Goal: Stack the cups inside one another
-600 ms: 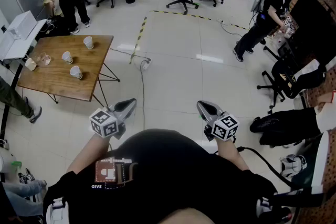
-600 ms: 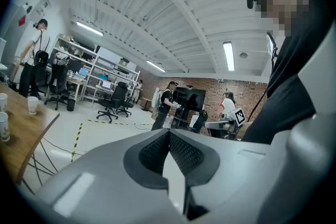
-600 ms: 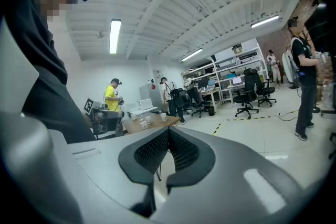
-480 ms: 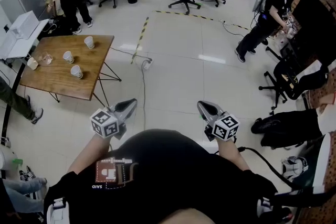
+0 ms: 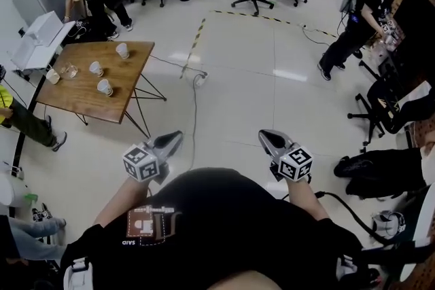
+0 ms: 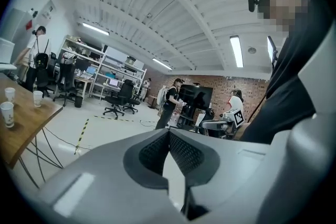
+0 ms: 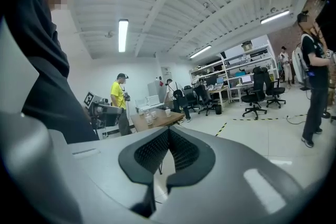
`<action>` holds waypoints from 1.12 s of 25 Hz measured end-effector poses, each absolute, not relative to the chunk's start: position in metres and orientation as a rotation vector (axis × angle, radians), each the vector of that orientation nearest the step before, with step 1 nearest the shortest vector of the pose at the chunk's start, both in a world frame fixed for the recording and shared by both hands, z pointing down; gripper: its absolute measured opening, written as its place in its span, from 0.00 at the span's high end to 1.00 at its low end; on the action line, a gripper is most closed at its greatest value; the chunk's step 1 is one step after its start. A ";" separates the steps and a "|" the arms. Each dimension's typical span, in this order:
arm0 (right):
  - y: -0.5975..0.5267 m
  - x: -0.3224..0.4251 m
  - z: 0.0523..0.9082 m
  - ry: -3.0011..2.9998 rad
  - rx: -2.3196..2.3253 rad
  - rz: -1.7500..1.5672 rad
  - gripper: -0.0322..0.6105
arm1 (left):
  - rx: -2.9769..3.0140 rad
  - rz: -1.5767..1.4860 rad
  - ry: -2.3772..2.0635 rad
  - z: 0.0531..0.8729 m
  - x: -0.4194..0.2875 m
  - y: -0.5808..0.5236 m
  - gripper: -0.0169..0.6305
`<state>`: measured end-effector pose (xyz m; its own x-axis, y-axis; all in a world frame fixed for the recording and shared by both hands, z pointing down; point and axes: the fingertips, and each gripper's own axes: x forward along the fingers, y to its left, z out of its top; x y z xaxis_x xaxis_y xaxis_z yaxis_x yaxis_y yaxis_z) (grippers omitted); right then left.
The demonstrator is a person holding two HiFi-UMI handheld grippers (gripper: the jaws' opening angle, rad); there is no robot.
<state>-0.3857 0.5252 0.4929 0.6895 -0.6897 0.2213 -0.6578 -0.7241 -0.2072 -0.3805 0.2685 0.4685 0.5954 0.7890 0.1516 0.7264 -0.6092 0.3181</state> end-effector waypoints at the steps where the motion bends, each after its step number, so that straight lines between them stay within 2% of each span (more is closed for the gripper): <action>1: 0.525 -0.383 0.494 1.117 -2.782 -0.437 0.93 | 2.600 0.413 1.251 0.470 -0.379 0.269 0.97; 9: 0.503 -0.347 0.493 1.096 -2.818 -0.464 0.93 | 2.556 0.404 1.282 0.480 -0.333 0.248 0.97; 20: 0.435 -0.233 0.467 0.756 -2.877 -0.386 0.93 | 2.464 0.393 1.590 0.470 -0.188 0.173 0.97; 28: 0.417 -0.173 0.475 0.702 -2.869 -0.426 0.93 | 2.418 0.419 1.591 0.479 -0.114 0.154 0.97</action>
